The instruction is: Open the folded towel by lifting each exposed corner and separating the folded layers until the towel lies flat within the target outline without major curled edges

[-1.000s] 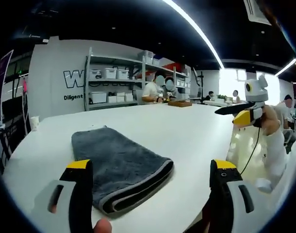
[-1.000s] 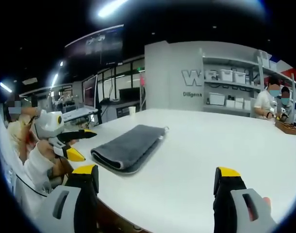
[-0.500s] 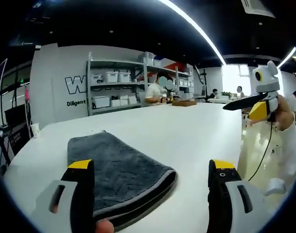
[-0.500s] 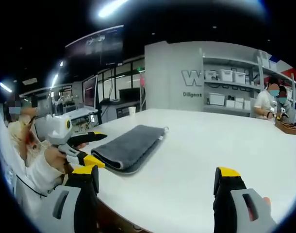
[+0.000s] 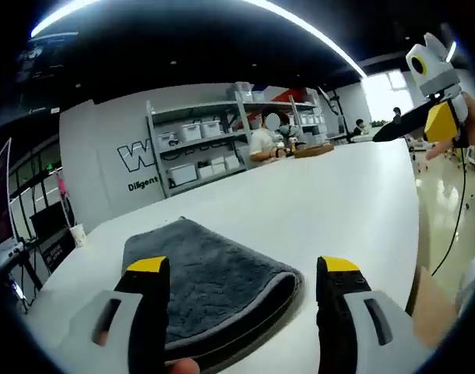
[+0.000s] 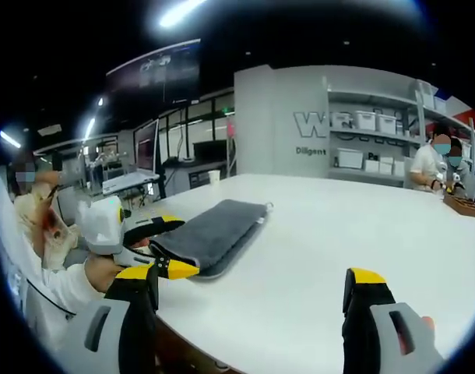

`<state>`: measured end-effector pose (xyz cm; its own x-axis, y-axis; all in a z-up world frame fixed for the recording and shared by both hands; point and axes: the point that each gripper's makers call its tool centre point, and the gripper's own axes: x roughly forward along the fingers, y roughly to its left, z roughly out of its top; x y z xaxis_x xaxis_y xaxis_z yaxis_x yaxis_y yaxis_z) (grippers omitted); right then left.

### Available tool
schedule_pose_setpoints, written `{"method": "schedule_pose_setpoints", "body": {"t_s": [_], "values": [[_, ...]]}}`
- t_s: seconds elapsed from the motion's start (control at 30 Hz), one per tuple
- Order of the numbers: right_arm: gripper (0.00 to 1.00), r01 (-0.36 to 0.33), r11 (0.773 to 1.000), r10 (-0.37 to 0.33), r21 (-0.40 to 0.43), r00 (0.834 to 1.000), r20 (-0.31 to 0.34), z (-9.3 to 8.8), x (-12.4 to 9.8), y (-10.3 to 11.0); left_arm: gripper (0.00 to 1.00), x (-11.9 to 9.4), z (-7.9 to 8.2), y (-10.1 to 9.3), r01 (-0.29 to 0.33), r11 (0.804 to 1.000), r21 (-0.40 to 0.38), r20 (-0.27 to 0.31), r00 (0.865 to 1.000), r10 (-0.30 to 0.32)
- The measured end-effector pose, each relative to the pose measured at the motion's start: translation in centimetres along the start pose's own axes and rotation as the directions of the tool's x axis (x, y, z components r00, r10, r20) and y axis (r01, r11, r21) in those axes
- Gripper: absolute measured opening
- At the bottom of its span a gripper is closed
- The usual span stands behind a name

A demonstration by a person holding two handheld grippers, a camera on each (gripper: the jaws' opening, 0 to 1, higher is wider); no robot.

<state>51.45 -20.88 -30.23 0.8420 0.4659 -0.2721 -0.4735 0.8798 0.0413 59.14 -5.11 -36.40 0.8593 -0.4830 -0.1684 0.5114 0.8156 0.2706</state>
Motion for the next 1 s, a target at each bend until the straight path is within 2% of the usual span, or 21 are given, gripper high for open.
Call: {"method": "schedule_pose_setpoints", "body": {"t_s": [0.17, 0.3, 0.5, 0.67, 0.87, 1.0], "values": [[0.99, 0.002, 1.0, -0.002, 0.003, 1.0, 0.0, 0.0, 0.0, -0.1, 0.67, 0.0, -0.2, -0.2, -0.033, 0.996, 0.079, -0.005, 0.999, 0.033], [0.99, 0.0, 1.0, 0.0, 0.002, 1.0, -0.004, -0.1, 0.1, 0.0, 0.62, -0.1, 0.1, 0.0, -0.083, 0.984, 0.16, 0.007, 0.997, 0.083], [0.99, -0.003, 1.0, 0.003, 0.002, 1.0, -0.007, -0.1, 0.2, 0.0, 0.58, 0.4, -0.5, -0.7, -0.087, 0.968, 0.234, -0.011, 0.996, 0.092], [0.99, -0.001, 1.0, 0.001, 0.003, 1.0, -0.004, -0.1, 0.1, -0.1, 0.53, 0.5, -1.1, -0.9, -0.086, 0.961, 0.261, -0.026, 0.995, 0.096], [0.99, -0.005, 1.0, 0.005, 0.004, 1.0, -0.005, -0.1, 0.2, -0.1, 0.45, 0.6, -1.4, -1.3, -0.092, 0.934, 0.345, -0.032, 0.993, 0.11], [0.99, -0.007, 1.0, 0.007, 0.003, 1.0, -0.008, -0.2, 0.3, 0.0, 0.35, 0.7, -1.5, -2.1, -0.07, 0.904, 0.422, -0.039, 0.995, 0.095]]}}
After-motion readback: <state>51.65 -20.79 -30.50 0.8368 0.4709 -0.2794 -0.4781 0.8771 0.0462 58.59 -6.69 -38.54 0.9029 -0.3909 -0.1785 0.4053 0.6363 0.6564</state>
